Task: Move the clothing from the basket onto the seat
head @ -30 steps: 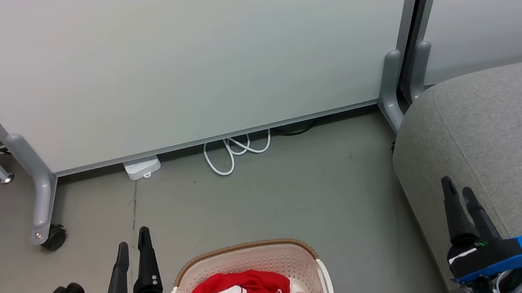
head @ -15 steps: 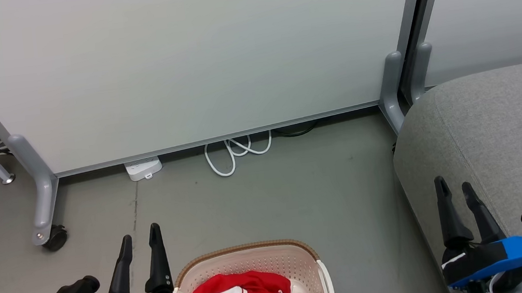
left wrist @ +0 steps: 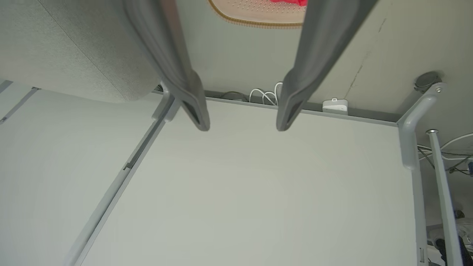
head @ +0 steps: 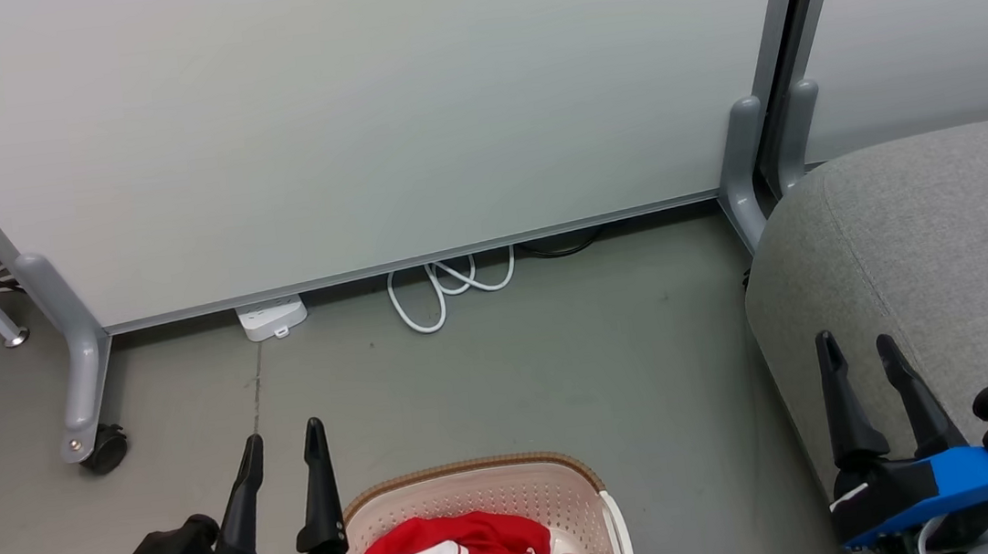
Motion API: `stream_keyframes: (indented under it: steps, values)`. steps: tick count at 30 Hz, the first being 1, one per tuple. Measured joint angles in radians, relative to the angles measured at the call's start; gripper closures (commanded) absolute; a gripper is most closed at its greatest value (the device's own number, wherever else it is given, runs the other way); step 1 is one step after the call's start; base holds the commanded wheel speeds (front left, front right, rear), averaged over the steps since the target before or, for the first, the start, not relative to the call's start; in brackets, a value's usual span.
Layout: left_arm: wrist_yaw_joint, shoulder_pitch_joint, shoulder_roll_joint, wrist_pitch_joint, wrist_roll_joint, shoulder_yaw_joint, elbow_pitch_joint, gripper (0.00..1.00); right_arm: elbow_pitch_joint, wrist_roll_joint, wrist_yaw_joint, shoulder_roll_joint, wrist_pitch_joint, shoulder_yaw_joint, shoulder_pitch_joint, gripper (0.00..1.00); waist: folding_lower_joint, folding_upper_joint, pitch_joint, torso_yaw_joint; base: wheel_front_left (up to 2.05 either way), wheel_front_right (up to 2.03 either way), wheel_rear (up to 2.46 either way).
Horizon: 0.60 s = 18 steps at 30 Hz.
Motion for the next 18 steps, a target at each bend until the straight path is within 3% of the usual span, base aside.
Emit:
stream_keyframes:
  steps: [18]
  values:
    - [0.037,-0.008,0.005,-0.045,0.088,-0.02,0.014,0.0,-0.029,-0.146,0.0,0.0,-0.026,-0.019,0.014,0.0,0.0,0.0,-0.01,0.004,0.0,0.0,0.0]
